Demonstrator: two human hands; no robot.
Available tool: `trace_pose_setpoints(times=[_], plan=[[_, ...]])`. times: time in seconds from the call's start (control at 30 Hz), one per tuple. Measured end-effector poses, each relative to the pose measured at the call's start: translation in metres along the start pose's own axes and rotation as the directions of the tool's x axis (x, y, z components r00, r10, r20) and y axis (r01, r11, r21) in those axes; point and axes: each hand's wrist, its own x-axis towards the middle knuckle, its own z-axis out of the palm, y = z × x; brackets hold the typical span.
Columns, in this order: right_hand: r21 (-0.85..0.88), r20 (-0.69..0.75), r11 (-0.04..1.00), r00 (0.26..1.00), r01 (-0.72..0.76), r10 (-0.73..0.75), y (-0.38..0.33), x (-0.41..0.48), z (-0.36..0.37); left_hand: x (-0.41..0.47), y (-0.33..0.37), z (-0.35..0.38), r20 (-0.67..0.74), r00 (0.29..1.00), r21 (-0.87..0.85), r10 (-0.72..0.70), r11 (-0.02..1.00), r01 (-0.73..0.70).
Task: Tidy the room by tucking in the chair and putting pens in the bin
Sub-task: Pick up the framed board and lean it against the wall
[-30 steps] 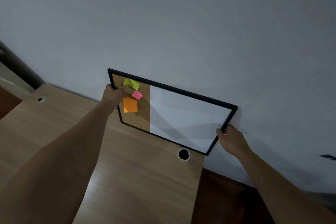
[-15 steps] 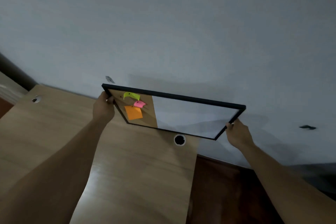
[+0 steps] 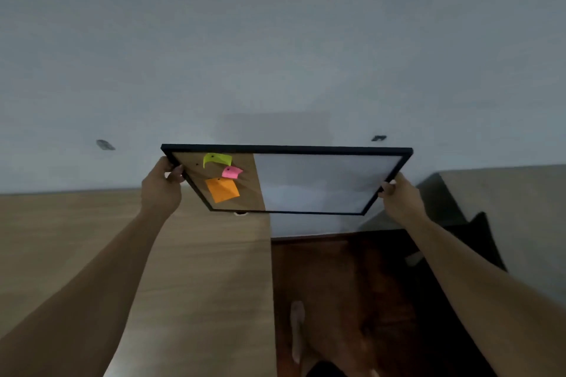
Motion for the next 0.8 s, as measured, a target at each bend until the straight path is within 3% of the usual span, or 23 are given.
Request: trace_pose_setpoints(times=[0.17,0.43,0.7,0.8], plan=[[0.064,-0.104,0.996,0.992,-0.068,0.074,0.048,-0.013,-0.065,-0.032,0.068,0.049,0.071,0.996,-0.049,0.052,0.998,-0.048],[0.257,-0.245,0.965,0.962,-0.058,0.123,0.137,0.022,-0.152,-0.039,0.159,0.153,0.151,0.97,-0.096,0.191,0.979,-0.177],[0.478,-0.293,0.877,0.931,-0.055,0.218,0.201,0.077,-0.225,-0.045,0.23,0.275,0.183,0.963,-0.134,0.196,0.976,-0.173],[0.4,-0.307,0.908,0.916,-0.123,0.259,0.235,0.097,-0.245,-0.053,0.243,0.319,0.216,0.958,-0.128,0.19,0.978,-0.165]])
